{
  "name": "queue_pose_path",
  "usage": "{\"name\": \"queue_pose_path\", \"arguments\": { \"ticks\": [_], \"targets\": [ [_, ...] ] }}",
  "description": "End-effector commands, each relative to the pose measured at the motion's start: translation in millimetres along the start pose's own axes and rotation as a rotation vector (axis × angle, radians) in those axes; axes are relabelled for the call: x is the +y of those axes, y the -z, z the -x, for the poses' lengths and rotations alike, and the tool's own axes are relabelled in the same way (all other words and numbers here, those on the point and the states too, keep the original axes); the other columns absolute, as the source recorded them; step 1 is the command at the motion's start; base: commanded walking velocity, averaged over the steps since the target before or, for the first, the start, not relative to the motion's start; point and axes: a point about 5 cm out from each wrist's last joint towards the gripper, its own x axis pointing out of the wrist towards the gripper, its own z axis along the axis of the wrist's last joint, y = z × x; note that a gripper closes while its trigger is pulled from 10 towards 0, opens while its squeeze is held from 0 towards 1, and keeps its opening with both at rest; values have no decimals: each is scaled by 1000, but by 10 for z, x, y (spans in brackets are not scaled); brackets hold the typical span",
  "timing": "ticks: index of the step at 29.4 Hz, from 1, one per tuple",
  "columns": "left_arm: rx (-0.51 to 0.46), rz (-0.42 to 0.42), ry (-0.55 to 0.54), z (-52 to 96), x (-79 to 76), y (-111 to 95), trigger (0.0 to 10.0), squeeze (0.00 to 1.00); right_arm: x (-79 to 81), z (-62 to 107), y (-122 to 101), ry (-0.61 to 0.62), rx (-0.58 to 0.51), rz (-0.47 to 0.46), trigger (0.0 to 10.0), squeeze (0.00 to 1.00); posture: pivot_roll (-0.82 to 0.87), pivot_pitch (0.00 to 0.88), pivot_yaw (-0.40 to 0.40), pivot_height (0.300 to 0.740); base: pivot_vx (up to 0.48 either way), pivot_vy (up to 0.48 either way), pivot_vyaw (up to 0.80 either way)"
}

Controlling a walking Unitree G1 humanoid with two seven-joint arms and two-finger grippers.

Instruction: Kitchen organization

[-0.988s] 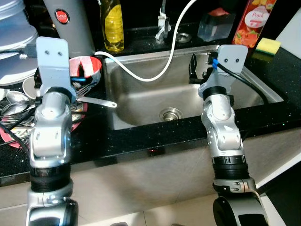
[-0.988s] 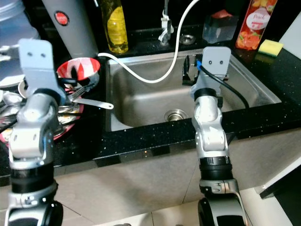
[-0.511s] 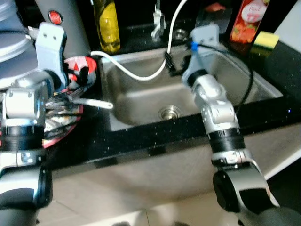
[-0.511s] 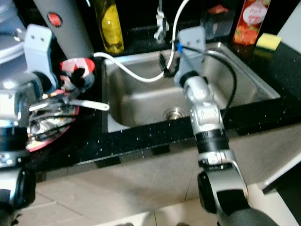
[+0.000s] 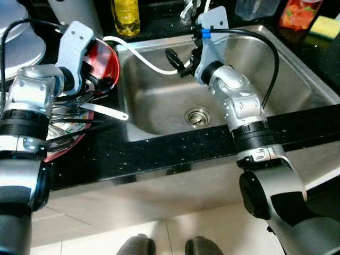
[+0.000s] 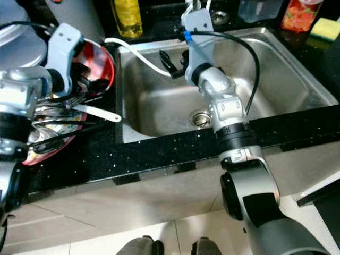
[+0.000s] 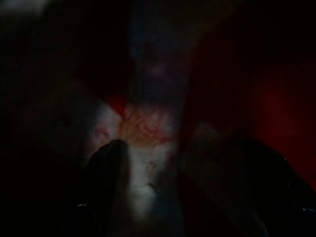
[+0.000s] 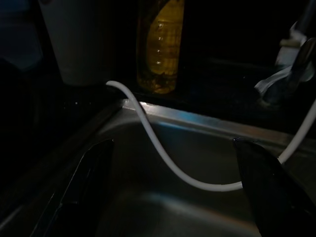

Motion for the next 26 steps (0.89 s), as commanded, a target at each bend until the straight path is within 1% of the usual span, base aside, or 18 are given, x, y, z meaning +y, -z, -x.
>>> {"name": "queue_pose_path", "arguments": {
  "ticks": [1,2,3,4,5,8,9,10,11,13,14,15,18,20,21,23,24,26],
  "targets": [
    [96,-12,-23,37,75,181,10000,0,21,-7,-27,-8,-19,-8,10000,0,131,191,86,740,0,0,0],
    [96,-58,-46,39,101,156,10000,0,5,6,-26,-4,-24,-9,10000,0,131,188,90,740,0,0,0],
    [82,-80,-56,43,130,113,10000,0,-21,13,-25,3,-28,-9,10000,0,130,186,94,740,0,0,0],
    [82,-80,-56,43,130,113,10000,0,-21,13,-25,3,-28,-9,10000,0,130,186,94,740,0,0,0],
    [69,-124,-81,55,166,57,10000,0,-50,20,-31,15,-32,-10,10000,0,127,180,96,740,0,0,0],
    [48,-149,-95,61,194,-6,10000,0,-77,21,-39,26,-37,-11,10000,0,127,178,97,740,0,0,0],
    [17,-199,-133,69,226,-97,10000,0,-103,23,-52,38,-45,-12,10000,0,132,170,99,740,0,0,0],
    [17,-199,-133,69,226,-97,10000,0,-103,23,-52,38,-45,-12,10000,0,132,170,99,740,0,0,0],
    [-21,-208,-147,68,240,-174,10000,0,-119,22,-60,47,-51,-12,10000,0,134,167,99,740,0,0,0],
    [-21,-208,-147,68,240,-174,10000,0,-119,22,-60,47,-51,-12,10000,0,134,167,99,740,0,0,0],
    [-70,-208,-152,62,235,-251,10000,0,-125,23,-65,53,-57,-9,10000,0,136,162,100,740,0,0,0],
    [-177,-171,-124,42,185,-381,10000,0,-119,23,-72,57,-70,-9,10000,0,132,150,101,740,0,0,0],
    [-296,-132,-88,40,126,-543,10000,0,-126,27,-79,61,-82,-10,10000,0,129,130,97,740,0,0,0],
    [-296,-132,-88,40,126,-543,10000,0,-126,27,-79,61,-82,-10,10000,0,129,130,97,740,0,0,0],
    [-329,-130,-80,44,108,-596,10000,0,-135,29,-81,63,-85,-10,10000,0,128,126,95,740,0,0,0],
    [-359,-126,-72,13,69,-660,10000,0,-147,34,-92,65,-96,-14,10000,0,130,116,93,740,0,0,0],
    [-359,-126,-72,13,69,-660,10000,0,-147,34,-92,65,-96,-14,10000,0,130,116,93,740,0,0,0],
    [-353,-146,-69,-47,23,-653,10000,0,-143,31,-104,65,-106,-15,10000,0,121,107,93,740,0,0,0]
  ]
}}
